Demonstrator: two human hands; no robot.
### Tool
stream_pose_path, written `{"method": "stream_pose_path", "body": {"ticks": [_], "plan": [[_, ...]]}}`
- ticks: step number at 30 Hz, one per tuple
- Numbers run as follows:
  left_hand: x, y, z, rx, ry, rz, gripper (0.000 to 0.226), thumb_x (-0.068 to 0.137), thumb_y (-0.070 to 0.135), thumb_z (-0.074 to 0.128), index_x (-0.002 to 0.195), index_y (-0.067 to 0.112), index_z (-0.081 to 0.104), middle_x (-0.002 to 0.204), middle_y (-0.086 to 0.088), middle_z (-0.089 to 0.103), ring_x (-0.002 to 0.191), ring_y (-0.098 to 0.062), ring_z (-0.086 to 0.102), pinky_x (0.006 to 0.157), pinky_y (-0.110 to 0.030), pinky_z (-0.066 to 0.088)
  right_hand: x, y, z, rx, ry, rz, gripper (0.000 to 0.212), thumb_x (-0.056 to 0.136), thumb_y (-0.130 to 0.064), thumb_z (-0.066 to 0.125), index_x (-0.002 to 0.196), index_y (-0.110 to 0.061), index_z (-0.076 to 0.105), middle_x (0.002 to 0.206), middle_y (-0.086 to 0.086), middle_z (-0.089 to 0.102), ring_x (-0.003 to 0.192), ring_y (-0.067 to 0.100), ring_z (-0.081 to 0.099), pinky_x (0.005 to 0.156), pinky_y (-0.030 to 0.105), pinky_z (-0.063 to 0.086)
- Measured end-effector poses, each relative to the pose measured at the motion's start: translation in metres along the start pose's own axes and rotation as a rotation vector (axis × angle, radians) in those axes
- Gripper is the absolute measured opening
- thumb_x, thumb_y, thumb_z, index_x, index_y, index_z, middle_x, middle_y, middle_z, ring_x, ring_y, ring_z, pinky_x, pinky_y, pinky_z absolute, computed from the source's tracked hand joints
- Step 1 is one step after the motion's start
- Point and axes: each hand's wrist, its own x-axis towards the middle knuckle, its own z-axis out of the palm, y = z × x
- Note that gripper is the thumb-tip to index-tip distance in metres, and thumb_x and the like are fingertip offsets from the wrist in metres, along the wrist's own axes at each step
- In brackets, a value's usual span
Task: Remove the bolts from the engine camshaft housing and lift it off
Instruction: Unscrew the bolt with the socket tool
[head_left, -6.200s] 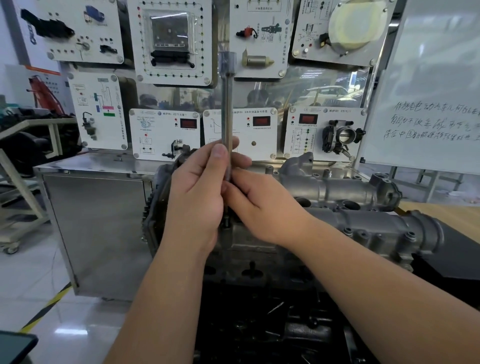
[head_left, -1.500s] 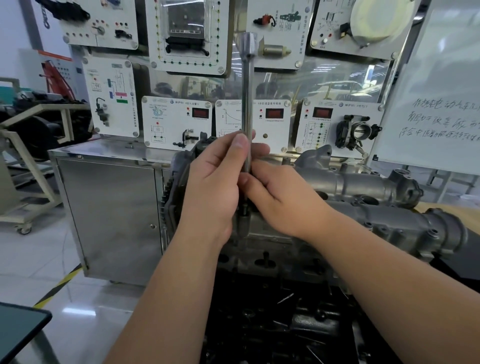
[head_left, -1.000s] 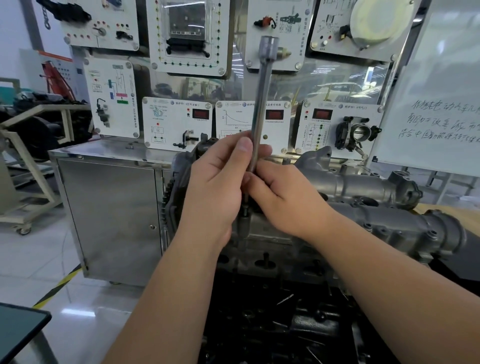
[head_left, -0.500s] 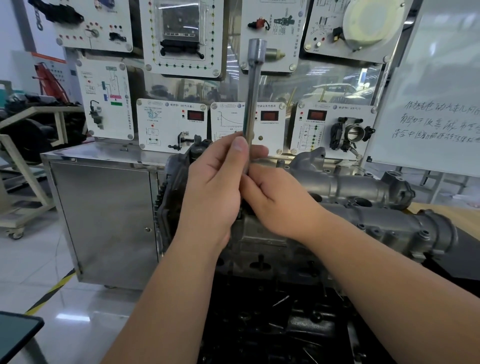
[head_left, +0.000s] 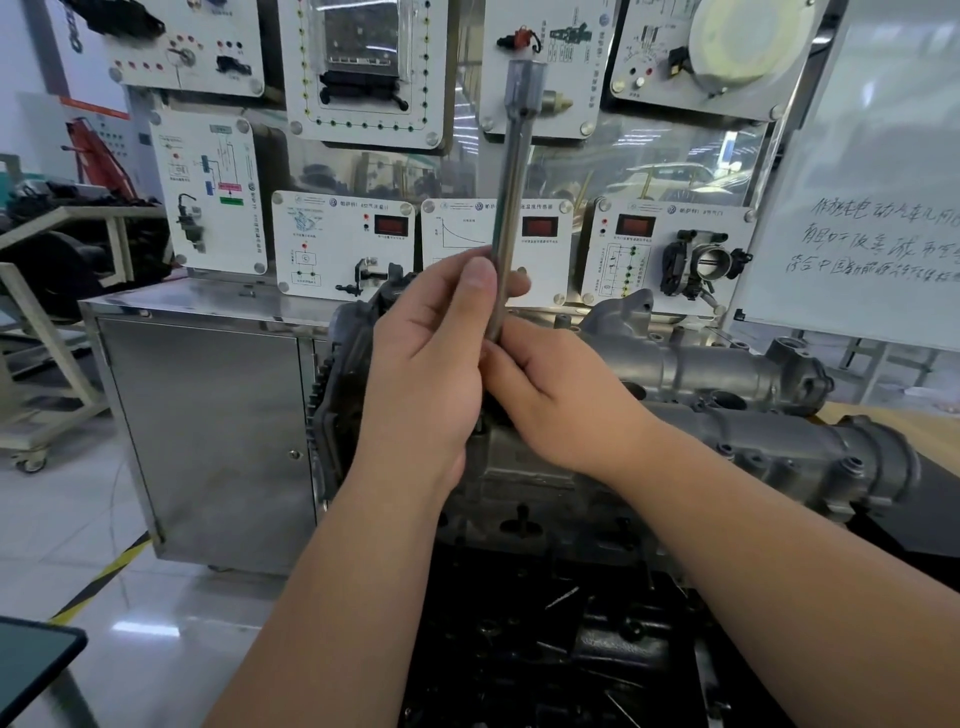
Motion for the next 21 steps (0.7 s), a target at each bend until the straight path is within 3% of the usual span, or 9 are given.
{"method": "stream_pose_path", "body": {"ticks": [4, 9, 13, 17, 21], "plan": [[0.001, 0.003, 0.000, 0.004, -0.041, -0.009, 0.016, 0.094, 0.019, 0.057, 0.098, 0.022, 0.072, 0.083, 0.005, 0.075, 0.085, -0.006, 0.069, 0.081, -0.022, 0.055, 0.000, -0.002, 0.000, 0.009, -0.015, 0.005, 0.027, 0.100, -0.030, 0.040, 0.073, -0.029, 0.043, 0.061, -0.007, 0.051, 0.057, 0.011, 0.047, 0.055, 0.029, 0.040], [0.001, 0.000, 0.002, -0.020, 0.033, 0.056, 0.012, 0.086, 0.011, 0.070, 0.095, 0.019, 0.068, 0.081, 0.008, 0.073, 0.081, -0.006, 0.068, 0.078, -0.019, 0.054, 0.000, -0.001, -0.001, 0.004, 0.007, -0.018, 0.027, 0.100, -0.032, 0.043, 0.086, -0.013, 0.054, 0.067, 0.001, 0.058, 0.061, 0.015, 0.054, 0.056, 0.029, 0.043], [0.000, -0.001, 0.002, 0.006, 0.029, 0.040, 0.013, 0.087, 0.019, 0.068, 0.099, 0.022, 0.068, 0.087, 0.008, 0.075, 0.088, -0.006, 0.069, 0.081, -0.021, 0.054, 0.000, -0.001, -0.001, 0.025, 0.027, -0.021, 0.026, 0.103, -0.029, 0.044, 0.085, -0.012, 0.053, 0.067, 0.001, 0.058, 0.061, 0.016, 0.054, 0.054, 0.027, 0.042], [0.003, 0.003, -0.004, 0.108, -0.053, 0.026, 0.030, 0.099, 0.028, 0.049, 0.091, 0.038, 0.077, 0.092, 0.006, 0.078, 0.093, -0.006, 0.071, 0.080, -0.027, 0.054, 0.001, -0.001, -0.003, 0.042, -0.043, -0.012, 0.028, 0.106, -0.030, 0.042, 0.078, -0.033, 0.047, 0.063, -0.012, 0.053, 0.059, 0.007, 0.051, 0.055, 0.021, 0.039], [0.007, 0.005, -0.008, 0.036, 0.052, 0.035, 0.028, 0.099, 0.014, 0.054, 0.088, 0.027, 0.076, 0.077, 0.002, 0.075, 0.072, -0.005, 0.070, 0.063, -0.017, 0.053, 0.000, -0.004, -0.003, 0.022, -0.086, -0.045, 0.032, 0.108, -0.027, 0.039, 0.080, -0.041, 0.041, 0.060, -0.013, 0.048, 0.056, 0.006, 0.048, 0.055, 0.018, 0.034]]}}
